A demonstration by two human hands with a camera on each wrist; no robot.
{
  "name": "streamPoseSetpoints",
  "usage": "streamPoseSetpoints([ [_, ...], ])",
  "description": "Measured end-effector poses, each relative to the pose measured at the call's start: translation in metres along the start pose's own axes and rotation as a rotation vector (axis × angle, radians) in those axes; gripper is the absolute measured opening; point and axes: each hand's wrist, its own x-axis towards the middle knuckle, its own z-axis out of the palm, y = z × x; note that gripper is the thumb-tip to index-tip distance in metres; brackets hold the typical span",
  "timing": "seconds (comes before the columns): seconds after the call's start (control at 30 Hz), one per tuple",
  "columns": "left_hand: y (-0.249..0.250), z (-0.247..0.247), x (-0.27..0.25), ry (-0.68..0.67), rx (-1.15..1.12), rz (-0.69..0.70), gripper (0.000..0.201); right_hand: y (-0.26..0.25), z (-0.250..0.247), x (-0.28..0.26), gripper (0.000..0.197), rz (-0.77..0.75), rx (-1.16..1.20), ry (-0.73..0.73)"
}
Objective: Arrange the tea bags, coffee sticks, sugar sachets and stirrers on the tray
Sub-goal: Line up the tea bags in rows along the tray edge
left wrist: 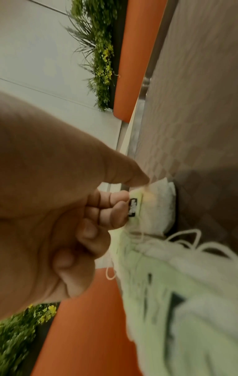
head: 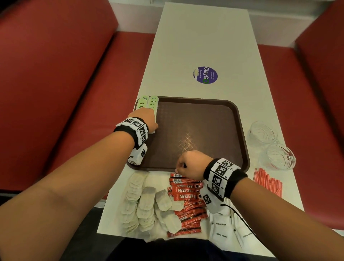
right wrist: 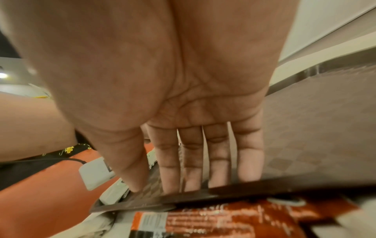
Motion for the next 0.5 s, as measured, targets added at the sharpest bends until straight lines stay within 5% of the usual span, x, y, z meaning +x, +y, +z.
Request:
streamPoseSetpoints([
  [0.23,-0.008,-0.017,-0.065,0.102,-0.271,0.203,0.017,-0.012,0.008,-0.012,0.036,-0.124,-0.078,0.082],
  [0.5,-0.030,0.017,-0.167,-0.166,-0.163,0.530,0.017,-0.043,0.036,-0.024,0.024,-0.373,-0.275,0.016],
])
